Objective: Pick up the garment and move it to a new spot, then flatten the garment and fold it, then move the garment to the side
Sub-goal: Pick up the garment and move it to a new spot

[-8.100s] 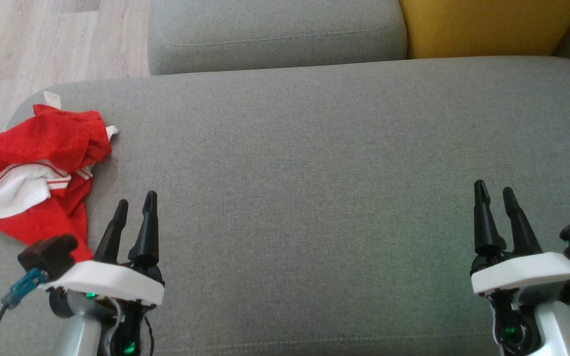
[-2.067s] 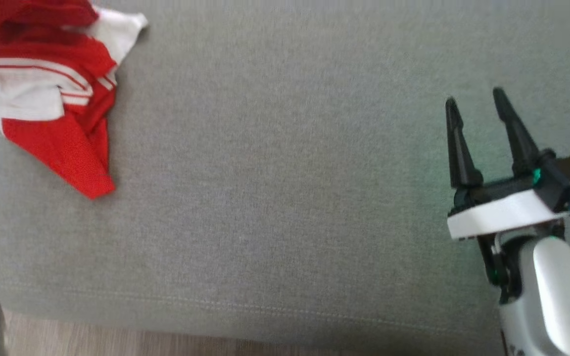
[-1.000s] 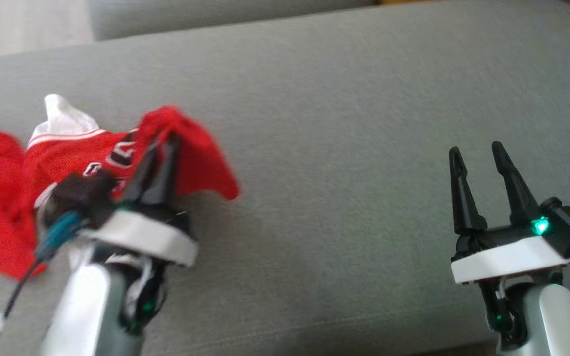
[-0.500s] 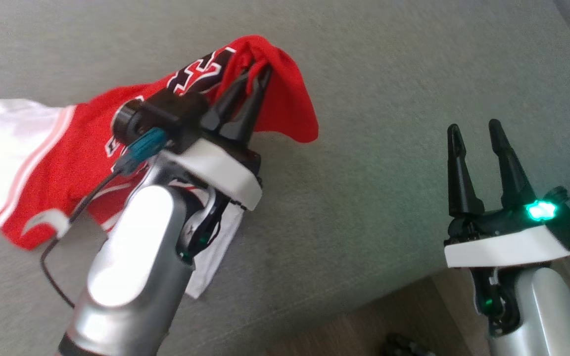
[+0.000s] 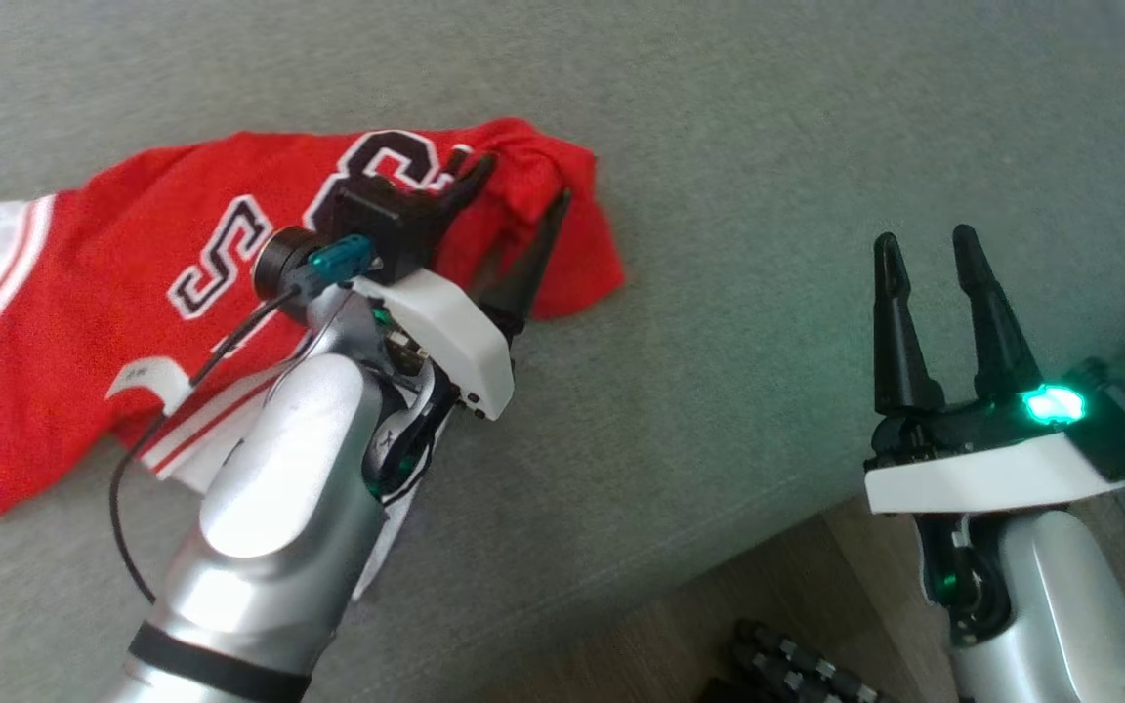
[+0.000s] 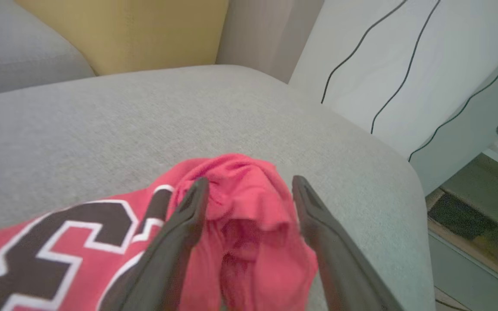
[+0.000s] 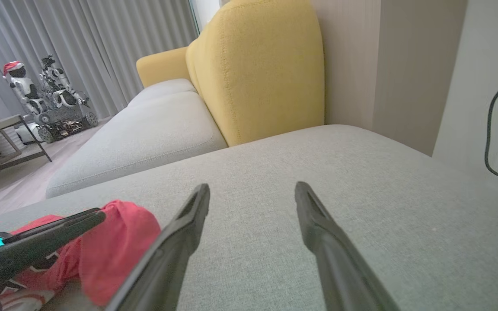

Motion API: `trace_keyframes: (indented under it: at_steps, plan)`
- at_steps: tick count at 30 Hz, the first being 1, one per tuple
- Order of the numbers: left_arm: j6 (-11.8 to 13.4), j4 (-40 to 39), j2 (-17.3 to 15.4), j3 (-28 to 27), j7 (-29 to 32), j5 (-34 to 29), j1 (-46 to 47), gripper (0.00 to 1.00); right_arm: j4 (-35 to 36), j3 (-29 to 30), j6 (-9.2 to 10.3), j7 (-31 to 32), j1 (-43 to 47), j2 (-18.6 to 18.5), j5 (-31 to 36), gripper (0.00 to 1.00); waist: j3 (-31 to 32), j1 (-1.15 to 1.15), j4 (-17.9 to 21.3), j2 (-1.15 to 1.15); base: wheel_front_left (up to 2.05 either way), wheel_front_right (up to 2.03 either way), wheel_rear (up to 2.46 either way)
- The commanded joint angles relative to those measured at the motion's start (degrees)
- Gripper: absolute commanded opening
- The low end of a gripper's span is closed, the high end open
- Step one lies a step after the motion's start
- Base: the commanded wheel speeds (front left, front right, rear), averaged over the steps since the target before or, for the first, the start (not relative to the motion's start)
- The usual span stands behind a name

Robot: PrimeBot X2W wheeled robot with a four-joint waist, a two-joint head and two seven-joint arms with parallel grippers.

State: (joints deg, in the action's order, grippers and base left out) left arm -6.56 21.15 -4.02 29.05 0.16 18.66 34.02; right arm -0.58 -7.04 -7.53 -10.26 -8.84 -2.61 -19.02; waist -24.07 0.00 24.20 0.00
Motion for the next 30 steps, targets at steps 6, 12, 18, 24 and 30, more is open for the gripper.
trace_keyframes:
  at_steps: [6, 12, 18, 24, 30]
  plan:
    - [2.0, -5.4, -0.9, -1.7, -5.4, -0.2, -2.9, 1.00, 1.4, 0.7, 0.04, 1.1, -1.0, -0.3, 2.9, 1.00, 4.3, 0.00, -6.2, 0.00, 0.00, 0.00, 0.00]
    - [6.7, -9.0, -2.8, -4.9, -9.9, -0.7, -7.8, 1.00, 1.9, 2.6, 0.04, 3.6, -0.7, -0.3, 5.5, 1.00, 7.1, 0.00, -11.8, 0.00, 0.00, 0.00, 0.00]
    - [11.1, -11.2, -5.2, -10.3, -13.1, -0.1, -11.5, 1.00, 2.0, 3.7, 0.04, 5.6, -0.4, -0.3, 7.4, 1.00, 9.1, 0.00, -16.0, 0.00, 0.00, 0.00, 0.00]
    - [13.2, -12.3, -7.2, -14.1, -14.3, 0.4, -14.6, 1.00, 1.4, 4.3, 0.04, 6.8, 0.1, -0.3, 8.5, 1.00, 10.8, 0.00, -18.6, 0.00, 0.00, 0.00, 0.00]
    - [14.3, -13.3, -9.0, -16.7, -14.9, 0.6, -19.2, 1.00, 0.4, 4.7, 0.04, 7.9, 1.1, -0.3, 9.8, 1.00, 13.1, 0.00, -20.7, 0.00, 0.00, 0.00, 0.00]
